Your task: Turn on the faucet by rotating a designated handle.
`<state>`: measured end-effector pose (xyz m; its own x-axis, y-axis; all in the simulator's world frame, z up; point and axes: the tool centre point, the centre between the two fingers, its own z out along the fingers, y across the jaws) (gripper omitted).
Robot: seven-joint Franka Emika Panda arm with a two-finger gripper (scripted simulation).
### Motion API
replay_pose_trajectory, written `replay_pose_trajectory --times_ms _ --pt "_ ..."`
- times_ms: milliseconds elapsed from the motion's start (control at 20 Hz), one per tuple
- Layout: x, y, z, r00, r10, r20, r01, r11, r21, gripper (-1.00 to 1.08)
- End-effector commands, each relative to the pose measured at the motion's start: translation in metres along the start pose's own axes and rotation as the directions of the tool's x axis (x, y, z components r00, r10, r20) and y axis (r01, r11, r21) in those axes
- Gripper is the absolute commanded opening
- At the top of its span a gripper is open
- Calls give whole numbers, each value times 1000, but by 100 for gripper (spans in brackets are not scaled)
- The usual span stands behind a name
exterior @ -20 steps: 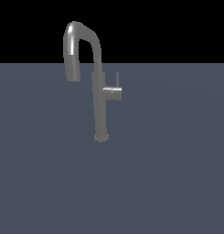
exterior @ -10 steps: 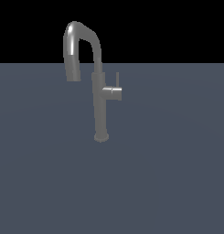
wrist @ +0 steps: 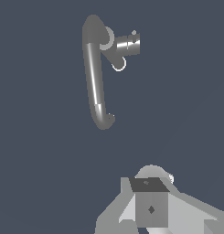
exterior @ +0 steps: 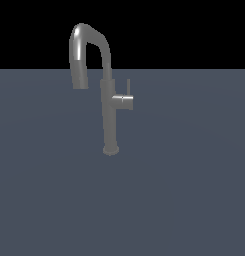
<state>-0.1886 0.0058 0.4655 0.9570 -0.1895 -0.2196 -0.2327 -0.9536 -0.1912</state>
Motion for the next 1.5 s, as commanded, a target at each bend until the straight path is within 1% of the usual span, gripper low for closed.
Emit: replay_pose_trajectory --times_ms 0,200,350,500,650,850,1050,1250,1450 --pt "14 -3 1 998 48 42 -50 998 47 -100" --pt "37 -6 5 986 121 115 -135 984 120 -100" --pt "55 -7 8 969 173 176 -203 964 172 -100" --pt "74 -7 12 945 221 240 -275 936 220 -100" --pt "92 -7 18 914 264 308 -349 899 265 -100" --pt "116 -5 27 863 310 399 -446 838 313 -100" --pt "139 -2 37 803 343 488 -539 767 348 -100" --pt "160 2 50 735 362 574 -627 686 370 -100" --pt "180 7 64 659 367 656 -709 596 378 -100"
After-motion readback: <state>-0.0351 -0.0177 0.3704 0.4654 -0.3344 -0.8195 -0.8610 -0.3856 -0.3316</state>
